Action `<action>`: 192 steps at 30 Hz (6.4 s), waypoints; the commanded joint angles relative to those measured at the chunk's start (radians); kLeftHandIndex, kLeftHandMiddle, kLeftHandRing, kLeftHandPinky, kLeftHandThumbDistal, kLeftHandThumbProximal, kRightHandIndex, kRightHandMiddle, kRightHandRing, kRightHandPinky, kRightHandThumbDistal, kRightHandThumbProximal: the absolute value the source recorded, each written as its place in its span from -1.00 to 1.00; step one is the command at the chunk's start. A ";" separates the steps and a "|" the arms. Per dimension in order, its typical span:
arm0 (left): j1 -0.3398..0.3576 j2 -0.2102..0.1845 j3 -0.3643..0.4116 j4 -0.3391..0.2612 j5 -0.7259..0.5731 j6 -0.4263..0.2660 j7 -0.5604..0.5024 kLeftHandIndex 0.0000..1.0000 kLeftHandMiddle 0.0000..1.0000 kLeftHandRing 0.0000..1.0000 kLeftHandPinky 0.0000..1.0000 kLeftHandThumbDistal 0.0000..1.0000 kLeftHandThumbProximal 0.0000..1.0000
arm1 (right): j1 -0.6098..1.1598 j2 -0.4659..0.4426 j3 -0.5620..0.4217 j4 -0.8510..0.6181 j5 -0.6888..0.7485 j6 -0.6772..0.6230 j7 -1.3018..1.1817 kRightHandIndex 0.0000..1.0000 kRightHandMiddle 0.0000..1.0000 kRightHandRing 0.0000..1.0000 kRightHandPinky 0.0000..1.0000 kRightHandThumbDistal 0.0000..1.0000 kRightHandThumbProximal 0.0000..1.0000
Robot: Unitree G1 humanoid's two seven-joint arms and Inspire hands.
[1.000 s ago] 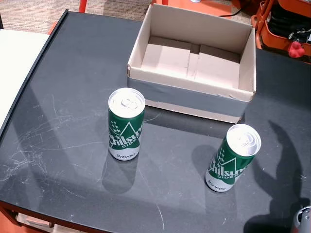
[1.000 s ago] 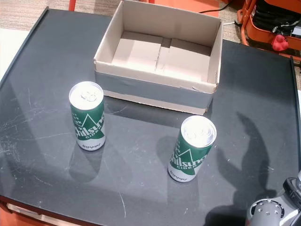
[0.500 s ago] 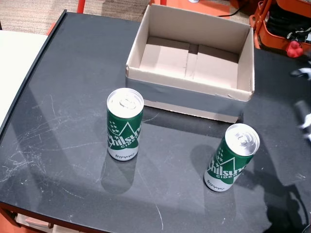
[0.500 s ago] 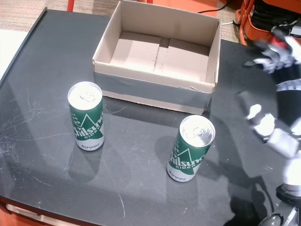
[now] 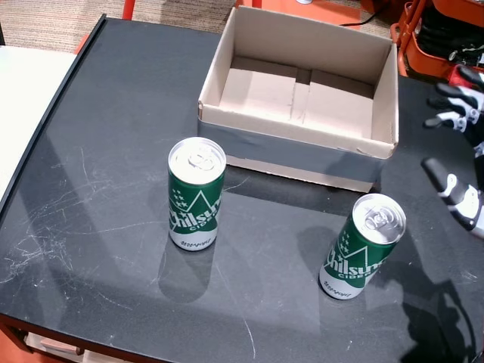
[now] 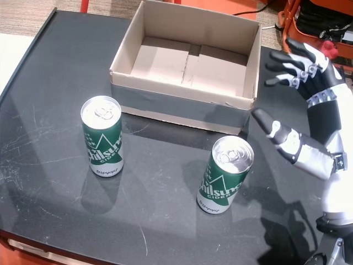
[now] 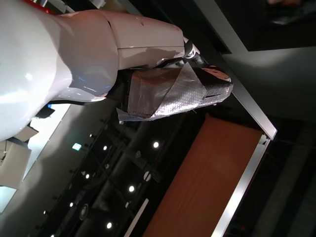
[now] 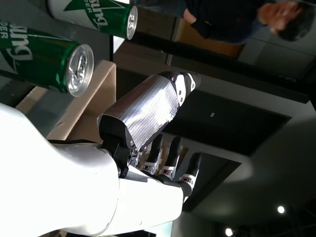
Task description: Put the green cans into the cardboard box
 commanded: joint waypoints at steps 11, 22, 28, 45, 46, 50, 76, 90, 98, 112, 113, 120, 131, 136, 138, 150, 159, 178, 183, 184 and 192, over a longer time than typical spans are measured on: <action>0.009 -0.043 0.005 -0.008 0.025 -0.013 -0.002 0.89 0.91 1.00 1.00 -0.96 1.00 | 0.039 -0.054 0.060 0.001 -0.142 -0.050 -0.157 0.21 0.39 0.41 0.58 1.00 0.81; 0.008 -0.035 0.012 -0.004 0.028 -0.011 0.009 0.87 0.90 1.00 1.00 -1.00 1.00 | 0.046 -0.075 0.113 0.008 -0.151 -0.044 -0.190 0.16 0.36 0.41 0.56 1.00 0.79; 0.001 -0.026 0.021 0.017 0.009 -0.001 -0.024 0.89 0.93 1.00 1.00 -1.00 1.00 | 0.049 -0.094 0.131 0.010 -0.165 -0.047 -0.197 0.16 0.38 0.42 0.59 1.00 0.86; 0.013 -0.037 0.011 -0.013 0.027 -0.001 0.027 0.82 0.85 1.00 1.00 -0.97 1.00 | 0.042 -0.099 0.152 0.019 -0.089 0.052 -0.100 0.06 0.28 0.35 0.53 1.00 0.82; 0.013 -0.035 0.011 -0.010 0.026 -0.001 0.023 0.82 0.85 1.00 1.00 -0.97 1.00 | 0.041 -0.098 0.153 0.020 -0.086 0.055 -0.097 0.06 0.28 0.35 0.53 1.00 0.82; 0.013 -0.031 0.011 -0.008 0.011 0.010 0.018 0.83 0.86 1.00 1.00 -0.97 1.00 | 0.031 -0.098 0.153 0.032 -0.075 0.077 -0.083 0.02 0.26 0.34 0.51 1.00 0.83; 0.005 -0.042 -0.001 -0.004 0.034 -0.007 0.020 0.76 0.82 1.00 1.00 -0.97 1.00 | -0.070 -0.101 0.117 0.295 -0.067 0.155 0.057 -0.10 0.16 0.21 0.33 1.00 0.74; 0.018 -0.052 -0.017 -0.021 0.056 -0.024 0.047 0.74 0.81 0.99 1.00 -0.96 1.00 | -0.078 -0.101 0.146 0.326 -0.143 0.152 0.052 -0.10 0.19 0.23 0.41 1.00 0.83; 0.026 -0.051 -0.022 -0.038 0.041 -0.003 0.062 0.70 0.78 1.00 1.00 -0.94 1.00 | -0.077 -0.098 0.153 0.330 -0.146 0.154 0.045 -0.08 0.17 0.19 0.40 1.00 0.84; 0.042 -0.040 -0.013 -0.052 -0.005 0.041 0.054 0.67 0.71 0.92 1.00 -0.92 1.00 | -0.075 -0.111 0.160 0.334 -0.169 0.146 0.051 -0.05 0.19 0.23 0.45 1.00 0.79; 0.044 -0.040 -0.012 -0.055 -0.009 0.046 0.057 0.66 0.70 0.91 1.00 -0.90 1.00 | -0.078 -0.114 0.163 0.342 -0.177 0.148 0.047 -0.05 0.18 0.22 0.43 1.00 0.76; 0.064 -0.045 -0.014 -0.095 -0.034 0.076 0.067 0.65 0.65 0.86 1.00 -0.88 1.00 | -0.114 -0.124 0.186 0.423 -0.238 0.194 0.018 -0.08 0.15 0.19 0.34 1.00 0.68; 0.087 -0.057 -0.019 -0.143 -0.051 0.104 0.108 0.62 0.61 0.83 1.00 -0.81 1.00 | -0.136 -0.124 0.197 0.493 -0.273 0.204 0.010 -0.12 0.11 0.15 0.30 1.00 0.62; 0.086 -0.054 -0.017 -0.140 -0.050 0.105 0.103 0.63 0.62 0.84 1.00 -0.84 1.00 | -0.140 -0.121 0.194 0.509 -0.275 0.212 0.008 -0.13 0.09 0.14 0.27 1.00 0.59; 0.089 -0.053 -0.017 -0.144 -0.054 0.109 0.107 0.63 0.61 0.84 1.00 -0.83 1.00 | -0.142 -0.119 0.195 0.517 -0.280 0.215 -0.003 -0.15 0.08 0.13 0.25 1.00 0.57; 0.098 -0.046 -0.006 -0.164 -0.074 0.130 0.131 0.59 0.58 0.79 1.00 -0.80 1.00 | -0.150 -0.106 0.205 0.557 -0.315 0.268 -0.063 -0.22 -0.02 0.04 0.12 1.00 0.50; 0.095 -0.041 -0.001 -0.162 -0.085 0.146 0.128 0.60 0.58 0.79 1.00 -0.83 0.87 | -0.143 -0.045 0.159 0.560 -0.295 0.277 -0.182 -0.98 -0.96 -0.89 -0.71 -0.27 0.20; 0.068 -0.061 -0.015 -0.110 -0.041 0.126 0.103 0.55 0.56 0.83 1.00 -0.88 1.00 | -0.176 -0.007 0.161 0.530 -0.389 0.039 -0.419 -1.00 -1.00 -1.00 -0.99 0.79 0.63; 0.047 -0.070 -0.037 -0.076 0.008 0.084 0.091 0.54 0.56 0.84 1.00 -0.95 1.00 | -0.259 -0.034 0.165 0.489 -0.394 -0.097 -0.415 -1.00 -1.00 -1.00 -0.88 0.76 0.79; 0.042 -0.075 -0.042 -0.069 0.019 0.073 0.093 0.54 0.55 0.83 1.00 -0.97 1.00 | -0.285 -0.046 0.167 0.484 -0.407 -0.130 -0.432 -1.00 -1.00 -1.00 -0.85 0.71 0.85; 0.010 -0.092 -0.078 -0.009 0.060 0.003 0.088 0.53 0.54 0.84 0.97 -0.98 1.00 | -0.437 -0.099 0.190 0.453 -0.434 -0.266 -0.503 -1.00 -1.00 -0.98 -0.77 0.62 0.99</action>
